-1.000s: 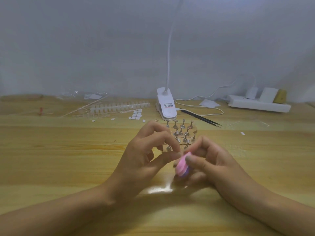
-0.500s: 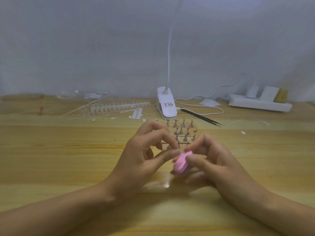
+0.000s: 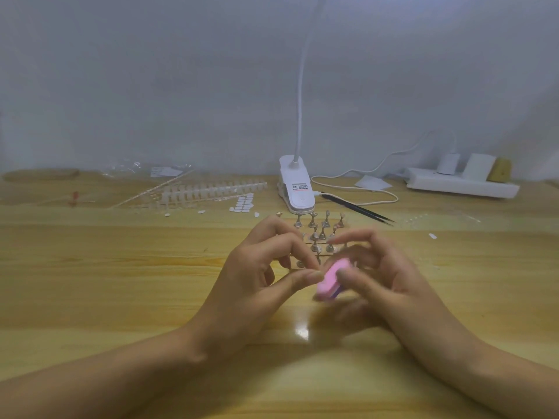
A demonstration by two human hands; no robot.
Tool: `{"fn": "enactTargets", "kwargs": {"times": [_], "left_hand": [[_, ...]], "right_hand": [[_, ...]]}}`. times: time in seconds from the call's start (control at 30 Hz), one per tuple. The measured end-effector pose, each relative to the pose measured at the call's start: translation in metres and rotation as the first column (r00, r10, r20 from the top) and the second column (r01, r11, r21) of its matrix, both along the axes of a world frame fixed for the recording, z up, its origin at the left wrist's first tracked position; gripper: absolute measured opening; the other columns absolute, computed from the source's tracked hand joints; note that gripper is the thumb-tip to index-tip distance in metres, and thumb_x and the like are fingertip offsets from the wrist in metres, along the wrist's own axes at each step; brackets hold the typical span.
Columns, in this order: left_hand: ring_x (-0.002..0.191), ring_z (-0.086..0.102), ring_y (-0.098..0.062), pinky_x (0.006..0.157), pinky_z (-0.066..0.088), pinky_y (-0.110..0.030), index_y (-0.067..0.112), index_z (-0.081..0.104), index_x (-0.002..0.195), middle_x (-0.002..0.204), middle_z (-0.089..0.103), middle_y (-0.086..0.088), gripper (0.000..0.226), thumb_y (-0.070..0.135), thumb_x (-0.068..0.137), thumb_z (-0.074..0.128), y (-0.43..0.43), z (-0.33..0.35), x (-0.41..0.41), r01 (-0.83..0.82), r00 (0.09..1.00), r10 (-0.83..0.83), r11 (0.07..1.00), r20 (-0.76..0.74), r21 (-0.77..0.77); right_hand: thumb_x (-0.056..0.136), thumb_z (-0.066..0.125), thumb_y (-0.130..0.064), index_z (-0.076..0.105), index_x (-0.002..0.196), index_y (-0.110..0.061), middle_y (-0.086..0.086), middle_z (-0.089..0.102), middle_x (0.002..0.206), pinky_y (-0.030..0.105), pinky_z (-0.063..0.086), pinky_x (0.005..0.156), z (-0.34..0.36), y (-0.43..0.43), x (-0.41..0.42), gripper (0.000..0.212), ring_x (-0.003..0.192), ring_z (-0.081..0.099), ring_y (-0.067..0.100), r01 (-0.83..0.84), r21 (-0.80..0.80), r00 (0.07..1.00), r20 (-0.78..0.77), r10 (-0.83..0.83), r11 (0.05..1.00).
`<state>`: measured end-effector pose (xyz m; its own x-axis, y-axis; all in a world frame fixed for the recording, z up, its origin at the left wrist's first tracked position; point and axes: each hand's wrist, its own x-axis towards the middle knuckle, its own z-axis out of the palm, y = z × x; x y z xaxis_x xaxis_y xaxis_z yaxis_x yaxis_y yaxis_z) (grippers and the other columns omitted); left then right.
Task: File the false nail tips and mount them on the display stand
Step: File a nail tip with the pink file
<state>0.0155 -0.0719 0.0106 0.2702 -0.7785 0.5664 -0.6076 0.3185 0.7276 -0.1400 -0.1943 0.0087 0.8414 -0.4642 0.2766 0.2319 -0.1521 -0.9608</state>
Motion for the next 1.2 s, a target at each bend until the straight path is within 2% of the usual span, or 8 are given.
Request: {"fn": "enactTargets", "kwargs": {"times": [0.07, 0.2, 0.53, 0.67, 0.8, 0.9, 1.0, 1.2], "left_hand": [[0.08, 0.052, -0.013, 0.055, 0.042, -0.026, 0.026, 0.069, 0.079, 0.095, 0.052, 0.014, 0.012, 0.038, 0.082, 0.068, 0.0, 0.0004, -0.0002, -0.004, 1.0, 0.004, 1.0, 0.015, -0.006], [0.08, 0.052, -0.012, 0.056, 0.041, -0.022, 0.024, 0.07, 0.08, 0.095, 0.053, 0.015, 0.013, 0.037, 0.081, 0.071, 0.0, 0.0014, -0.0004, -0.016, 1.0, 0.015, 1.0, 0.016, 0.006], [0.081, 0.052, -0.012, 0.056, 0.041, -0.024, 0.023, 0.069, 0.079, 0.095, 0.053, 0.012, 0.014, 0.037, 0.082, 0.068, 0.0007, 0.0017, -0.0013, -0.01, 0.999, 0.01, 1.0, 0.041, -0.006], [0.081, 0.052, -0.01, 0.061, 0.038, -0.016, 0.023, 0.07, 0.079, 0.095, 0.053, 0.013, 0.008, 0.029, 0.082, 0.074, 0.0009, 0.0018, -0.0017, -0.02, 0.999, 0.02, 1.0, 0.049, -0.001], [0.082, 0.053, -0.007, 0.064, 0.037, -0.011, 0.021, 0.069, 0.079, 0.094, 0.053, 0.013, 0.005, 0.024, 0.082, 0.072, 0.0007, 0.0018, -0.0017, -0.019, 0.997, 0.02, 1.0, 0.069, -0.015], [0.08, 0.052, -0.011, 0.055, 0.039, -0.022, 0.023, 0.07, 0.078, 0.094, 0.054, 0.012, 0.008, 0.029, 0.08, 0.074, 0.0007, 0.0017, -0.0016, -0.017, 1.0, 0.017, 1.0, 0.015, -0.007], [0.079, 0.052, -0.013, 0.053, 0.041, -0.034, 0.023, 0.07, 0.079, 0.094, 0.053, 0.011, 0.01, 0.032, 0.082, 0.074, 0.0011, 0.0005, -0.0012, -0.009, 0.999, 0.01, 1.0, 0.049, -0.025], [0.08, 0.053, -0.013, 0.053, 0.041, -0.034, 0.02, 0.071, 0.08, 0.094, 0.054, 0.009, 0.009, 0.028, 0.082, 0.073, 0.0017, 0.001, -0.002, -0.009, 0.998, 0.011, 1.0, 0.065, -0.022]], "right_hand": [[0.089, 0.067, -0.02, 0.057, 0.121, -0.028, 0.012, 0.072, 0.095, 0.033, 0.06, 0.059, -0.0016, 0.003, 0.0009, 0.034, 0.082, 0.074, 0.029, -0.091, -0.025, 0.996, -0.013, 0.091, 0.996], [0.09, 0.061, -0.017, 0.052, 0.128, -0.023, 0.01, 0.07, 0.09, 0.031, 0.059, 0.059, 0.0004, -0.0003, -0.0018, 0.04, 0.081, 0.073, 0.026, 0.07, -0.033, 0.996, 0.059, -0.068, 0.997], [0.091, 0.065, -0.025, 0.055, 0.129, -0.033, 0.01, 0.07, 0.092, 0.035, 0.06, 0.062, -0.0013, 0.0021, 0.0004, 0.04, 0.08, 0.074, 0.029, -0.087, -0.061, 0.996, -0.038, 0.084, 0.994], [0.091, 0.064, -0.026, 0.053, 0.131, -0.031, 0.012, 0.07, 0.09, 0.032, 0.06, 0.06, -0.0001, -0.0009, -0.0009, 0.042, 0.079, 0.074, 0.03, 0.054, -0.036, 0.998, 0.026, -0.053, 0.998], [0.09, 0.068, -0.025, 0.055, 0.13, -0.035, 0.011, 0.07, 0.094, 0.035, 0.061, 0.06, -0.0029, 0.0027, 0.001, 0.043, 0.08, 0.074, 0.03, -0.082, -0.05, 0.996, -0.033, 0.081, 0.995], [0.09, 0.063, -0.022, 0.05, 0.135, -0.032, 0.012, 0.07, 0.091, 0.03, 0.059, 0.061, -0.0016, -0.0025, -0.0009, 0.047, 0.079, 0.074, 0.028, 0.058, -0.031, 0.998, 0.037, -0.057, 0.998], [0.09, 0.065, -0.019, 0.048, 0.138, -0.04, 0.013, 0.07, 0.093, 0.035, 0.06, 0.062, -0.0016, 0.0007, 0.0005, 0.055, 0.081, 0.074, 0.031, -0.085, -0.03, 0.996, -0.029, 0.084, 0.996], [0.088, 0.065, -0.022, 0.045, 0.14, -0.041, 0.013, 0.069, 0.087, 0.035, 0.061, 0.062, -0.0001, -0.0009, -0.0002, 0.059, 0.076, 0.074, 0.031, -0.014, -0.008, 1.0, -0.016, 0.014, 1.0]]}}
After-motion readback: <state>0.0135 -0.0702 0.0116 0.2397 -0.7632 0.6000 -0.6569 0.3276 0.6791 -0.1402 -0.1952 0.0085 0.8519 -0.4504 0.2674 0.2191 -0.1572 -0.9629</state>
